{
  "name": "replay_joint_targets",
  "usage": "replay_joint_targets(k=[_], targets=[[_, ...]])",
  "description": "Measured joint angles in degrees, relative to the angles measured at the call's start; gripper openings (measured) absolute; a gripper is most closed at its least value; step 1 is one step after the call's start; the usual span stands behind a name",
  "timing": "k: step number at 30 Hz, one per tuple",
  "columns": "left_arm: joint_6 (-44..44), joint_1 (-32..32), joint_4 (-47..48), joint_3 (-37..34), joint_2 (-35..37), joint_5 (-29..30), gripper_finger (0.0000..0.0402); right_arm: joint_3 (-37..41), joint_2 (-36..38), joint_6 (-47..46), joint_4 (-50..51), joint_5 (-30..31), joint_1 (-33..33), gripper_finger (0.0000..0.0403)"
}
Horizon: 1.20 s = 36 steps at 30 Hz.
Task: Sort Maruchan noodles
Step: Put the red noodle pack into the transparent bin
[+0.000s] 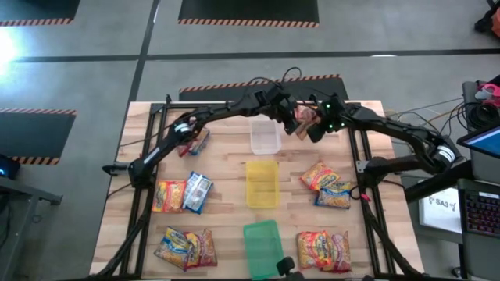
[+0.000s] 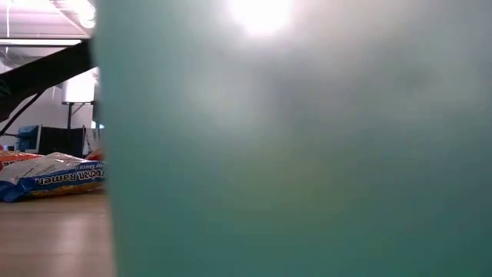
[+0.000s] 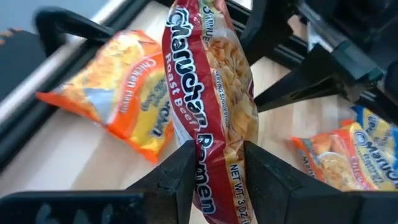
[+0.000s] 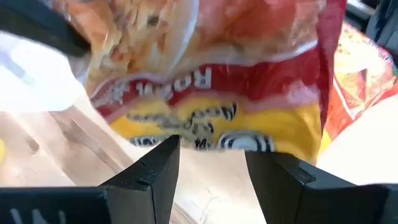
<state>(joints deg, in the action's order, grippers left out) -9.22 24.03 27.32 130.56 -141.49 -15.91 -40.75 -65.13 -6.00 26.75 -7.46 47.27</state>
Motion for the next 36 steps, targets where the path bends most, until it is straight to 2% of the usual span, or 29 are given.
replay_joint_targets(k=[8,20,25,36], targets=[[2.73,0.91,3.89,-0.02,3.74,3.97,0.0102,0.0,1.76,0.02,1.46,0.07,0.67,0.0171],[6.19,1.09,10.31,-0.31,7.27,5.91,0.0059,0.0,2.03,0.13,1.43,0.13,2.16,0.0171],[7.24,1.12,12.01,-0.98,7.29,4.94,0.0035,0.0,2.26,-0.28,1.46,0.03,2.16,0.0171],[11.66,0.66,10.76,-8.09,6.97,3.11,0.0033,0.15,-2.32,-3.08,1.08,-1.97,1.79,0.0171]])
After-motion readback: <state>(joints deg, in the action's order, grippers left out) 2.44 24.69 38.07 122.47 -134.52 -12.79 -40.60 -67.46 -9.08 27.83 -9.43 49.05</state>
